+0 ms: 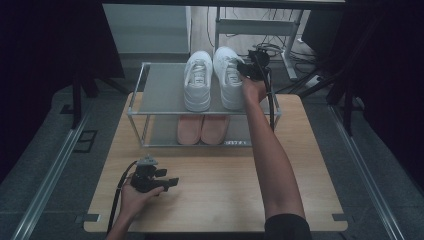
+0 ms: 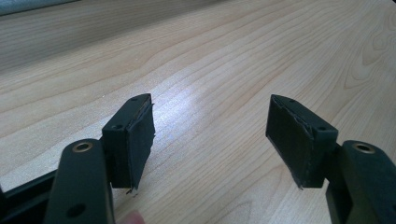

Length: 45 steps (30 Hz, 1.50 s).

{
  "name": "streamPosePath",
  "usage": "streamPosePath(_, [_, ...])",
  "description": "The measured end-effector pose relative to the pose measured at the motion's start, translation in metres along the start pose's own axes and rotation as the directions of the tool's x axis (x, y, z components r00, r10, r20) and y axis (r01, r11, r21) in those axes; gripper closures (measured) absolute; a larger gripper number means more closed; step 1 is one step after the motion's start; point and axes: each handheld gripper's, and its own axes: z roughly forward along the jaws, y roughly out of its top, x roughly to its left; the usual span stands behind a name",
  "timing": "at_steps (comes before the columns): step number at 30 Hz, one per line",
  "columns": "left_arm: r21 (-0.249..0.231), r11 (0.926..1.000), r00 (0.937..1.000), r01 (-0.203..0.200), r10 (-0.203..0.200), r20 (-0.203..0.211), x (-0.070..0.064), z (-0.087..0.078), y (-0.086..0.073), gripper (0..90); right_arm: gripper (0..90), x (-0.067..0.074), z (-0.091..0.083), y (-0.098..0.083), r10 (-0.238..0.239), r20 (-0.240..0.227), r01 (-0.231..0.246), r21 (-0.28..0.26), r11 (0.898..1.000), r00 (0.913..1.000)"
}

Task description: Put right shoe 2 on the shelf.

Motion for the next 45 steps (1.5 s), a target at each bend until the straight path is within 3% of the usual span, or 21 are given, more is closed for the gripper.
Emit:
streamPosePath(5, [0.002,1.0000,1.0000,0.002,-0.002,-0.003,0.000,0.001,0.000,32.8,69.5,-0.005,0.007,0.000,0.003,-0.021,-0.002,0.020,1.000,0.9998])
streamPosePath(8, [0.006,1.0000,1.0000,-0.002,0.002,-0.005,0.000,0.002,0.000,32.8,59.4,-0.005,0.006,0.000,-0.011,-0.058,0.012,0.018,1.000,0.9983])
streamPosePath(12, [0.011,0.9999,1.0000,-0.003,0.003,-0.002,-0.002,0.003,-0.001,32.8,57.4,-0.003,-0.004,0.003,-0.028,-0.086,0.025,-0.034,0.999,0.9959])
streamPosePath(15, [0.013,0.9999,0.9999,-0.010,0.010,-0.003,-0.002,0.003,0.000,32.8,57.2,-0.002,-0.013,0.005,-0.059,-0.097,0.055,-0.041,0.998,0.9935])
streamPosePath(30, [0.009,0.9999,1.0000,-0.007,0.007,-0.007,-0.003,0.003,0.000,32.8,64.5,-0.025,-0.048,-0.015,-0.092,-0.184,0.079,-0.079,0.994,0.9786])
streamPosePath(42, [0.024,0.9995,0.9998,-0.020,0.021,-0.007,-0.007,0.006,0.000,32.7,73.5,-0.051,-0.069,-0.039,-0.102,-0.199,0.087,-0.081,0.993,0.9747])
streamPosePath(45, [0.026,0.9994,0.9998,-0.021,0.021,-0.006,-0.007,0.006,0.000,32.8,77.0,-0.058,-0.071,-0.045,-0.125,-0.199,0.112,-0.076,0.991,0.9719])
